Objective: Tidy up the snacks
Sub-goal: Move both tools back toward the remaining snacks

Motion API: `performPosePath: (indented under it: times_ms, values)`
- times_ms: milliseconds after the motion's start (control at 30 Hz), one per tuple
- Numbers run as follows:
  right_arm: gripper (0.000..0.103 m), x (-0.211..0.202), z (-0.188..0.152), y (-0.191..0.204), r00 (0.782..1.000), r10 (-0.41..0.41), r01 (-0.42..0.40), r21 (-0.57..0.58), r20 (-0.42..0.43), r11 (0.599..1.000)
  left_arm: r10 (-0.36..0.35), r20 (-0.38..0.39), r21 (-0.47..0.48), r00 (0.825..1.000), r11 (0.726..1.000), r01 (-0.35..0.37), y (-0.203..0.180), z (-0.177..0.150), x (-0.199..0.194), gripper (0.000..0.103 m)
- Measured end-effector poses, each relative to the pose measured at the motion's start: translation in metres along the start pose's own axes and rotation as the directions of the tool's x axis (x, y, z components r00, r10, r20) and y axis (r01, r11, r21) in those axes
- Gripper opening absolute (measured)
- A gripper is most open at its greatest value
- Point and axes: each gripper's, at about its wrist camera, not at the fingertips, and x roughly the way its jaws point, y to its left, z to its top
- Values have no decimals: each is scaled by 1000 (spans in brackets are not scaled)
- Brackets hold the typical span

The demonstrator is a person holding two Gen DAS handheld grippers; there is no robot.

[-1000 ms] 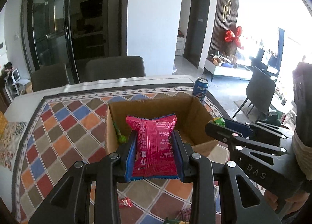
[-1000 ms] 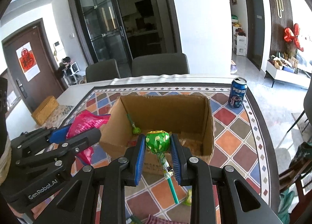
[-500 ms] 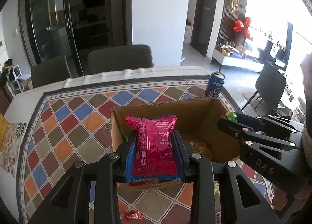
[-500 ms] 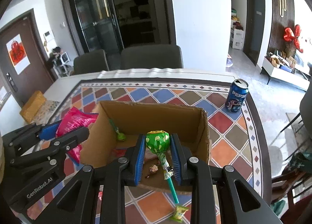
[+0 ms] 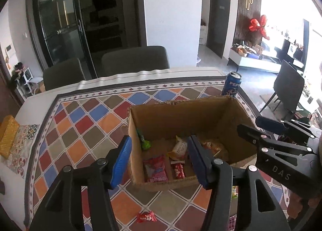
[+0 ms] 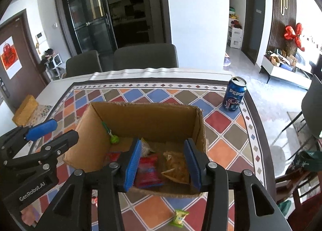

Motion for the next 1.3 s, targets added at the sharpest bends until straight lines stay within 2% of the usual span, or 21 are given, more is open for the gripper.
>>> performPosePath:
  times_ms: [233,433,533,733,933,1100,1300]
  values:
    - [45,-14,-23,6,1000,29,-29,11,10,1000,-3,23,-36,1000,999,3,1,-22,-19,59]
    - [46,-35,-41,8,998,0,-1,13,68,1000,0,46,-57,999,998,3,2,-43,-34,61]
    - [54,-43,-49,10,997,-3,1,21,82,1000,22,60,-73,998,997,-18,4,-53,-39,64]
    - [55,-44,-70,13,997,2,-6,51,80,999,30,57,-111,998,994,-23,9,-76,-44,69]
    - [55,-39,-94,12,997,6,-13,92,73,996,41,38,-147,998,989,-35,14,-102,-37,70]
    - [58,-26,-113,13,1000,9,-11,101,27,995,53,-9,-166,999,985,-54,17,-122,-21,71]
    - [61,-5,-131,10,998,-62,64,97,-24,993,88,-72,-182,994,978,-100,24,-145,2,71]
